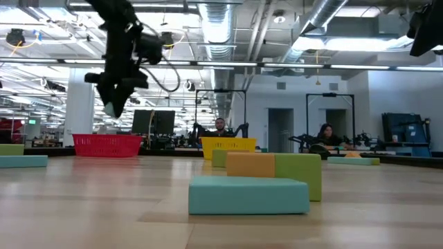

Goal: Sort & place blocks by color
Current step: Put the wooden blue block into the red bin

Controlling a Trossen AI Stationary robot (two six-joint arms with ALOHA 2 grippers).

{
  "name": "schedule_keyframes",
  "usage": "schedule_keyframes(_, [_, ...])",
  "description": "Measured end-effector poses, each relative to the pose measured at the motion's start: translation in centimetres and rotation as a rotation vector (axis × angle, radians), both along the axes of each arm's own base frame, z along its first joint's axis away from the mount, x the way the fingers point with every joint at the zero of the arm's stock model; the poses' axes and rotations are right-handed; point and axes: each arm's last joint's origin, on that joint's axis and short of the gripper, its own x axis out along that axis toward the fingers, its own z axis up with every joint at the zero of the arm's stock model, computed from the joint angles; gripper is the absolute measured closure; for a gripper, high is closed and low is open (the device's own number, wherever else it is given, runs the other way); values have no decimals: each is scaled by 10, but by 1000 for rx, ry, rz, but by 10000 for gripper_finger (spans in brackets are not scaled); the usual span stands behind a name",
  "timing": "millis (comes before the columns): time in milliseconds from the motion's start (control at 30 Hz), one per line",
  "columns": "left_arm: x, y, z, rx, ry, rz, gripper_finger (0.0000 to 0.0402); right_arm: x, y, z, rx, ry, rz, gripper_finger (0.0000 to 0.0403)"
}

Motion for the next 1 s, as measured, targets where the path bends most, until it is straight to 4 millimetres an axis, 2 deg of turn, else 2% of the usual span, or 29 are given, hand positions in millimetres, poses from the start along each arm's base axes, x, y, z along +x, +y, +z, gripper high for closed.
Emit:
schedule_keyframes(133, [-22, 30, -14, 10, -108, 102, 300, 3, -4, 1, -24, -24, -44, 143])
schedule_keyframes(300, [-36, 53, -25, 49, -175, 199, 300, 10, -16, 1, -41, -27, -111, 143])
schedule_keyframes(633, [-39, 64, -44, -6, -127, 238, 294, 19, -32, 1, -82, -18, -139, 143])
schedule_keyframes(700, [-37, 63, -45, -6, -122, 233, 261, 20, -34, 1, -81, -10, -131, 143])
schedule_keyframes(900, [-35, 62, -45, -3, -117, 205, 124, 22, -37, 1, -86, -6, -138, 143])
schedule_keyframes(1000, [-35, 62, -45, -3, -116, 205, 81, 22, -38, 1, -91, -6, -136, 143])
